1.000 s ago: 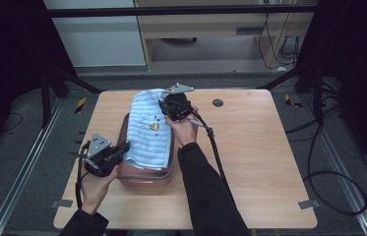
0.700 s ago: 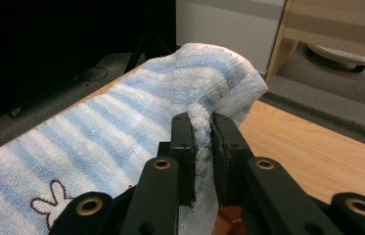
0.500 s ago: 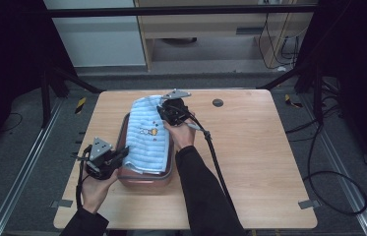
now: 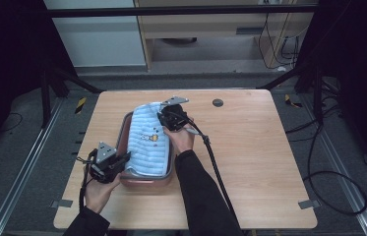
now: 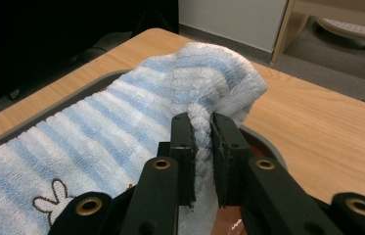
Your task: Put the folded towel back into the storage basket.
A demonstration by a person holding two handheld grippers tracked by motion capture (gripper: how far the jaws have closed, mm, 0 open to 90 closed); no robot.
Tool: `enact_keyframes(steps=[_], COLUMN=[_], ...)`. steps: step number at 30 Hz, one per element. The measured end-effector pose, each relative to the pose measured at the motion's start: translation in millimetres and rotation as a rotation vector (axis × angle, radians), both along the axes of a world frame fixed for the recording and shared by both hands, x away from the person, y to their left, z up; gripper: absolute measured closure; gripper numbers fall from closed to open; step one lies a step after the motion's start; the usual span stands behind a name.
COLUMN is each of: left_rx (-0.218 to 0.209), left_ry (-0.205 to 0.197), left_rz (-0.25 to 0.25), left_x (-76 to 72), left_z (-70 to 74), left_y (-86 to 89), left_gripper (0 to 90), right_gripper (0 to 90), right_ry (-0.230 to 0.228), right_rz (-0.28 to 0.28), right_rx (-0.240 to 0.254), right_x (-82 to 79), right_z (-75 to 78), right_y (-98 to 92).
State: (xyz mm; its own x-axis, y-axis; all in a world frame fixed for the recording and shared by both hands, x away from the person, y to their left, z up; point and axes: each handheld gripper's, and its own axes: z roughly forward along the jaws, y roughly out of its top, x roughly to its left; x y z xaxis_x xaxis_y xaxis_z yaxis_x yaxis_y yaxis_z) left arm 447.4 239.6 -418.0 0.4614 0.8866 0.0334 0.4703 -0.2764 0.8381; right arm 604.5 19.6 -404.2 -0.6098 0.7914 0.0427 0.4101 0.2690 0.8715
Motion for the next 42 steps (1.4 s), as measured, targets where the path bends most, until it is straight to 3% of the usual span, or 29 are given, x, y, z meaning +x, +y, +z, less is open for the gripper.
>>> enact_keyframes(steps=[13,18,19,20,22,24,25,30,31,33,36,42], left_rx=[0.012,0.006,-0.047,-0.047,-0.06,-0.022,-0.022,-0.032,-0.032,-0.04,-0.044,-0.07], left_ry=[0.039,0.051,0.078,0.078,0.072,0.024,0.024,-0.022,-0.022,-0.033,-0.042,-0.044], left_rz=[-0.003,0.003,0.009,0.009,0.025,0.02,0.02,0.02,0.02,0.012,0.012,-0.004], left_x=[-1.2,0.4,-2.7,-2.7,-4.3,-3.3,-3.3,-5.1,-5.1,-6.0,-7.1,-6.6], left_z=[-7.8,-9.0,-7.8,-7.8,-5.5,-2.0,-2.0,4.4,4.4,6.1,8.6,10.0], left_y=[-1.1,0.2,-1.3,-1.3,-1.1,2.7,2.7,5.5,5.5,5.8,5.5,7.1], left_gripper=[84.5,79.2,79.1,78.9,77.5,76.6,76.0,71.7,70.6,67.8,63.8,54.8], right_gripper=[79.1,73.9,71.5,69.0,67.8,64.8,64.8,54.6,54.6,44.4,37.9,29.9], right_ry=[0.029,0.039,0.039,0.042,0.031,0.029,0.029,-0.036,-0.036,-0.064,-0.087,-0.107], right_rz=[0.003,-0.004,-0.003,-0.004,-0.013,-0.019,-0.019,-0.03,-0.03,-0.045,-0.057,-0.061], right_rx=[-0.034,-0.044,-0.048,-0.05,-0.045,-0.03,-0.03,0.002,0.002,0.018,0.023,0.059], right_x=[-2.9,-4.4,-4.5,-4.6,-5.2,-6.0,-6.0,-14.3,-14.3,-19.7,-24.8,-35.8], right_z=[-14.5,-18.7,-19.2,-19.5,-18.5,-15.8,-15.8,-2.7,-2.7,3.8,10.3,20.2], right_y=[1.5,-0.2,-0.9,-1.7,-3.5,-5.8,-5.8,-17.1,-17.1,-26.4,-38.2,-62.5])
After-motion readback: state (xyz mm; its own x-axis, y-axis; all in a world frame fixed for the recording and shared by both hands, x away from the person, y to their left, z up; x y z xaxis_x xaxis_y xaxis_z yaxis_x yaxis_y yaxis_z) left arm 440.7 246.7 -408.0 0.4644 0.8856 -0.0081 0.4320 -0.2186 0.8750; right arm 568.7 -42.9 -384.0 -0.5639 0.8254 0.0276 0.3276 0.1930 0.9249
